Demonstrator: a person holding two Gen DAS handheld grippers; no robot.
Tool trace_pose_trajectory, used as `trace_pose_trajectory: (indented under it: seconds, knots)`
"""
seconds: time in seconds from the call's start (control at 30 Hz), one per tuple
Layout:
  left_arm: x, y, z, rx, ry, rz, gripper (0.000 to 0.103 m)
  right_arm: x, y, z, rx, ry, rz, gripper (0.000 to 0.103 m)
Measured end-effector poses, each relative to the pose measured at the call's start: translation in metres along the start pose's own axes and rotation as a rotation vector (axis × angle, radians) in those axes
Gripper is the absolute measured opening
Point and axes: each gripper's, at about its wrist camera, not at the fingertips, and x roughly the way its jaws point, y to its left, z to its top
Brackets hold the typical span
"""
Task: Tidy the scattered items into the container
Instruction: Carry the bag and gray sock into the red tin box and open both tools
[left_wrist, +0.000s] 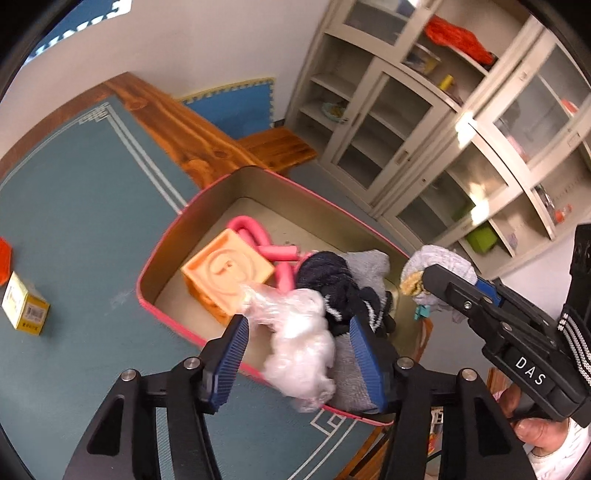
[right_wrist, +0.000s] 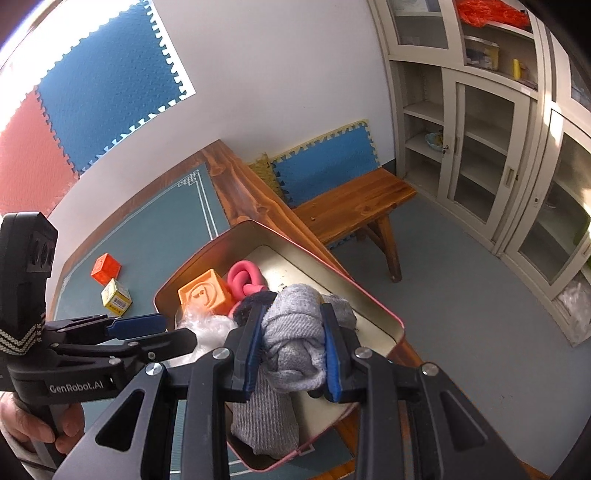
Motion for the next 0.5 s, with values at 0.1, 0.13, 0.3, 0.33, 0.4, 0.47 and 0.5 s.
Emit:
trace_pose_trajectory:
  seconds: [0.1, 0.13, 0.3, 0.33, 0.4, 0.47, 0.5]
  knots:
    - [-0.009, 0.012, -0.002, -0.038, -0.019, 0.02, 0.059, 0.007, 0.007, 0.005, -0.019, -0.001, 0.024, 0.032]
    - [-0.011, 0.015, -0.004, -0.047, -0.023, 0.025, 0.059, 0.009, 0.01, 0.007, -0.025, 0.0, 0.033, 0.032]
    - [-0.027, 0.037, -0.015, -0.105, -0.041, 0.064, 0.059, 0.022, 0.033, 0.017, -0.072, 0.004, 0.088, 0.032]
    - [-0.03, 0.041, -0.018, -0.119, -0.046, 0.073, 0.059, 0.025, 0.038, 0.018, -0.084, 0.005, 0.097, 0.032]
    - [-0.036, 0.05, -0.022, -0.142, -0.054, 0.086, 0.059, 0.031, 0.046, 0.019, -0.101, 0.012, 0.108, 0.032]
    - [-0.042, 0.058, -0.027, -0.166, -0.062, 0.099, 0.059, 0.036, 0.051, 0.02, -0.108, 0.024, 0.118, 0.032]
    - [-0.045, 0.062, -0.029, -0.177, -0.066, 0.105, 0.059, 0.038, 0.054, 0.019, -0.114, 0.03, 0.122, 0.032]
